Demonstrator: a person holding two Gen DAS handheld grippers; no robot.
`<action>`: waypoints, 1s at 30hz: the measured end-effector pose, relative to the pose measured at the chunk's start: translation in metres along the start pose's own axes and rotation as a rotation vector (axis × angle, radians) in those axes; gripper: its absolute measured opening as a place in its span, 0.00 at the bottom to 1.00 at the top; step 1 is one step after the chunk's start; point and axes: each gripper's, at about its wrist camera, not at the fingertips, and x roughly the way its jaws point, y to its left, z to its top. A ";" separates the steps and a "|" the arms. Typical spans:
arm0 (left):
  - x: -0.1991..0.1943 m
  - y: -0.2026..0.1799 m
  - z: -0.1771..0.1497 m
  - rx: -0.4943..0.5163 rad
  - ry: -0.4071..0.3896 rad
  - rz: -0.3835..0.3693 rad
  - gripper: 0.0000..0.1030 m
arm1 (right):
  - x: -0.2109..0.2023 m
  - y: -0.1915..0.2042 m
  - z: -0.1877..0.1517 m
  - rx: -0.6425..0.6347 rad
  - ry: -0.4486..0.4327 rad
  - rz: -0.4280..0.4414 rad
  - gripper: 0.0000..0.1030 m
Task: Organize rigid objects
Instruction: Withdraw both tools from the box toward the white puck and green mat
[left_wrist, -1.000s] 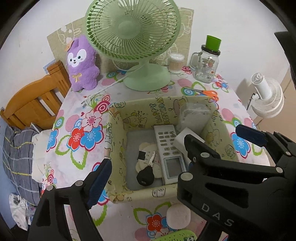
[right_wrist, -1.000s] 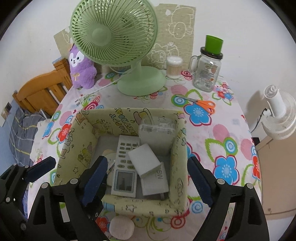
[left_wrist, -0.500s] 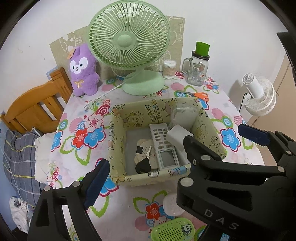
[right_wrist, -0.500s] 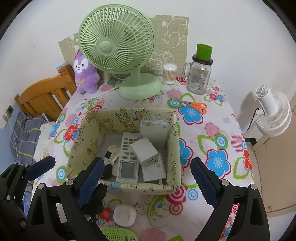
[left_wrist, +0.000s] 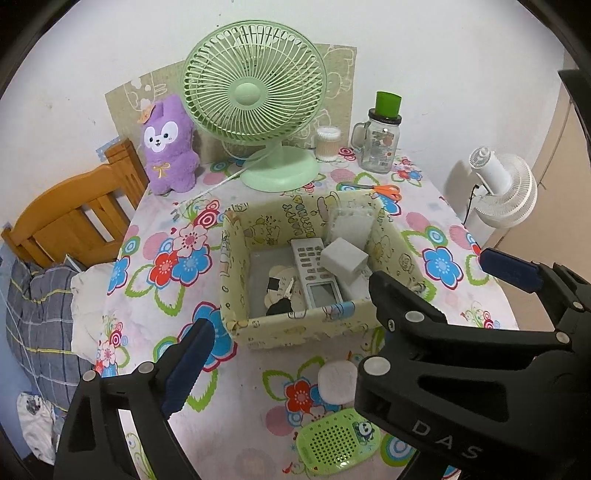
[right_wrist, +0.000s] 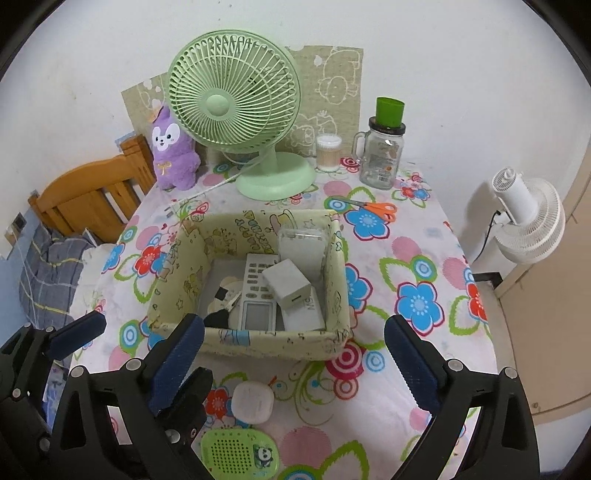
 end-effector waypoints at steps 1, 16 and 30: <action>-0.002 0.000 -0.002 -0.001 -0.002 -0.001 0.92 | -0.002 0.000 -0.002 0.002 -0.002 -0.002 0.97; -0.019 -0.007 -0.029 -0.012 -0.013 0.004 0.92 | -0.024 -0.002 -0.031 0.032 -0.004 -0.034 0.97; -0.027 -0.020 -0.054 -0.005 0.004 -0.023 0.92 | -0.039 -0.011 -0.061 0.065 0.006 -0.068 0.97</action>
